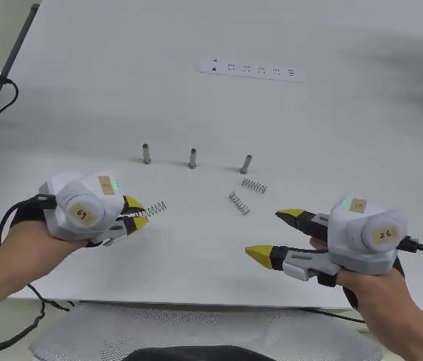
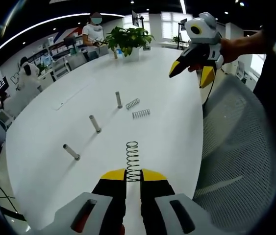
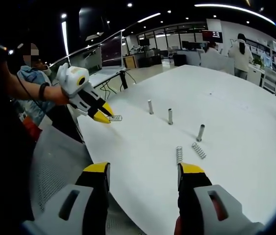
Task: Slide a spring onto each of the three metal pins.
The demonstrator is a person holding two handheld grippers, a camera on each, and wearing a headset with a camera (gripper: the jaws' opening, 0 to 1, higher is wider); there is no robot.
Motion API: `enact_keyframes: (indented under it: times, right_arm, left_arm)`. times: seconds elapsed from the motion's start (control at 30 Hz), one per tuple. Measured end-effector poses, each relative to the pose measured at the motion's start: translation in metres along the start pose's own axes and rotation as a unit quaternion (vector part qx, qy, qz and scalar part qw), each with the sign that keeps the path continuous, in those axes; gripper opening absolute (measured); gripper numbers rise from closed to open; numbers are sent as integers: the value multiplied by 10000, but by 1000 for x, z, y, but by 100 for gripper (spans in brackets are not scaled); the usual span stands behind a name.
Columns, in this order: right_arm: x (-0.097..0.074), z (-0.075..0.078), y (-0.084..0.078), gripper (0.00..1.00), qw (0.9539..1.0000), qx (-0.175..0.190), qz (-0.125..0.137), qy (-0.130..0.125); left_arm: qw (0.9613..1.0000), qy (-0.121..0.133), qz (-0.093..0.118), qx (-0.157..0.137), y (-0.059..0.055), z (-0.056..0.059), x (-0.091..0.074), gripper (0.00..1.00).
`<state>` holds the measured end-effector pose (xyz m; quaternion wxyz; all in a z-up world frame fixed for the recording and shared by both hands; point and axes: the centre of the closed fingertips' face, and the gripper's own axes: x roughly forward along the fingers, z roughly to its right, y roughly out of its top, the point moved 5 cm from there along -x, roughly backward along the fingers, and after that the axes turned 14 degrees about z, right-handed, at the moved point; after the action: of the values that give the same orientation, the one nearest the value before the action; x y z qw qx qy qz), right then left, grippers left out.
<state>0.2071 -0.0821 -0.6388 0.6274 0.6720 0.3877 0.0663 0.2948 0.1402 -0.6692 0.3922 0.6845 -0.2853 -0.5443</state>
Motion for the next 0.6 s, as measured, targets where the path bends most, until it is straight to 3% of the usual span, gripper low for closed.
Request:
enact_keyframes:
  times: [0.17, 0.6]
  right_arm:
    - [4, -3, -3, 54, 10000, 65, 1, 66]
    - [21, -15, 7, 49, 9986, -14, 99, 510]
  left_arm:
    - [10000, -59, 48, 64, 4, 10, 1, 2]
    - [9978, -387, 169, 517, 31, 35, 10, 2]
